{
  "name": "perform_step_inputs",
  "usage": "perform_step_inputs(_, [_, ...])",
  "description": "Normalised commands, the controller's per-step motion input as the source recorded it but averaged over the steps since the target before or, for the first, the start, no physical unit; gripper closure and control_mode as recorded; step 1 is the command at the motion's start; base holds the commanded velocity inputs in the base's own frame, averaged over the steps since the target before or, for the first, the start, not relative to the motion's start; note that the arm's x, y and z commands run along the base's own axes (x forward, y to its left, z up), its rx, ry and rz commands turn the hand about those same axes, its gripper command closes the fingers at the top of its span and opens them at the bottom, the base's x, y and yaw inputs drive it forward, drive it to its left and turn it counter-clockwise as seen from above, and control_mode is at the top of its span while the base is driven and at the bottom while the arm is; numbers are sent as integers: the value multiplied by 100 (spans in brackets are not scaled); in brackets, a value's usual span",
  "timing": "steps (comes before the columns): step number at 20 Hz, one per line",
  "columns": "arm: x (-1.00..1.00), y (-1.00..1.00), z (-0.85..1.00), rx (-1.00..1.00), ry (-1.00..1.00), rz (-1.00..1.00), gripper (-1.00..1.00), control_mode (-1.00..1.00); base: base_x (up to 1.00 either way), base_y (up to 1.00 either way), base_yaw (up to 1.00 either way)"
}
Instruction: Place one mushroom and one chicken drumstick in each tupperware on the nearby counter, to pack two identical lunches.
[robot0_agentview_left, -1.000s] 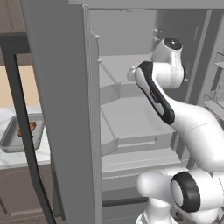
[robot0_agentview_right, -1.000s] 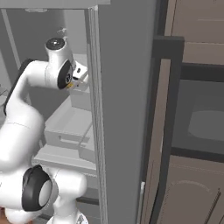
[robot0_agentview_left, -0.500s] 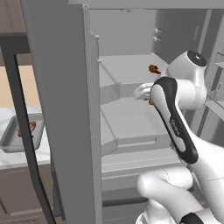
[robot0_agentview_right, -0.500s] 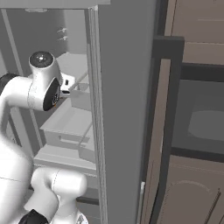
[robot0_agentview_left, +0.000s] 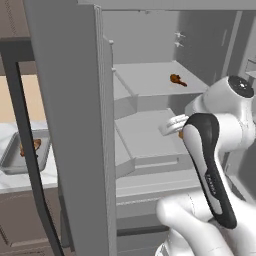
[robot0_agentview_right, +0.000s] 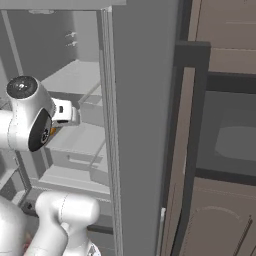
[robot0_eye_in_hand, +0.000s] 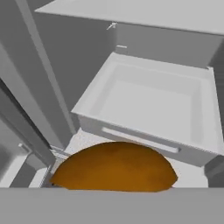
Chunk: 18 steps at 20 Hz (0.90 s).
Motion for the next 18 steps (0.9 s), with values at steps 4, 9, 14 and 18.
perform_step_inputs(4, [0,0,0,0,0,0,100,100,-80,0,-2])
perform_step_inputs(9, [0,0,0,0,0,0,100,100,-97,-4,-1])
perform_step_inputs(14, [0,0,0,0,0,0,100,100,-93,0,0])
perform_step_inputs(18, [0,0,0,0,0,0,100,100,-91,0,0])
